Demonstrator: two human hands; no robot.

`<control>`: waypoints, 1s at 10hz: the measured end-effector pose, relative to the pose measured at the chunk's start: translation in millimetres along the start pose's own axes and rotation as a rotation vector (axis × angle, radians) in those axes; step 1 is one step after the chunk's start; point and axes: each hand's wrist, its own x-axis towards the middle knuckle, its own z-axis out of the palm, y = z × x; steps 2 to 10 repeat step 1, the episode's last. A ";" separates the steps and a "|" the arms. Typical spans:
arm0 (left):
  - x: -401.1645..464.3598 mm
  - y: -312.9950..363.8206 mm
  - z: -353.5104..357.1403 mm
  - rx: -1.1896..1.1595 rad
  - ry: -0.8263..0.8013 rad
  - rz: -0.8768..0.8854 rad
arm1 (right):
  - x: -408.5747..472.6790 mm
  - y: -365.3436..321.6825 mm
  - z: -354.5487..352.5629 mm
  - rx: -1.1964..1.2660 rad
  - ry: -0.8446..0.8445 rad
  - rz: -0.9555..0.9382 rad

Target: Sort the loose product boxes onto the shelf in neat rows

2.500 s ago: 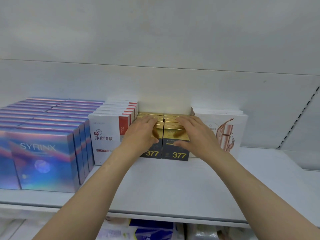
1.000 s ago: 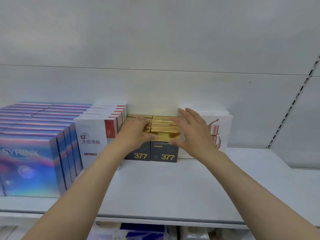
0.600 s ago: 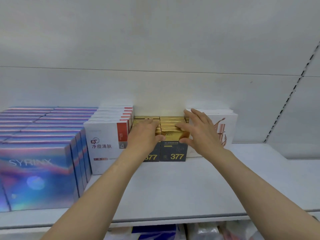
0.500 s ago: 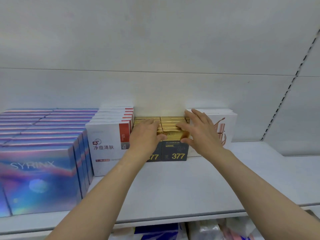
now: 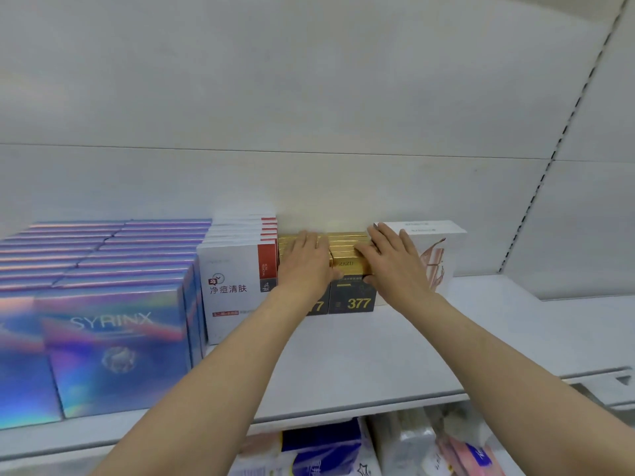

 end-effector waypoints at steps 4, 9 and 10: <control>-13.3 5.9 -16.7 -0.007 0.046 0.052 | 0.4 4.7 -12.4 0.062 -0.088 0.001; -13.3 5.9 -16.7 -0.007 0.046 0.052 | 0.4 4.7 -12.4 0.062 -0.088 0.001; -13.3 5.9 -16.7 -0.007 0.046 0.052 | 0.4 4.7 -12.4 0.062 -0.088 0.001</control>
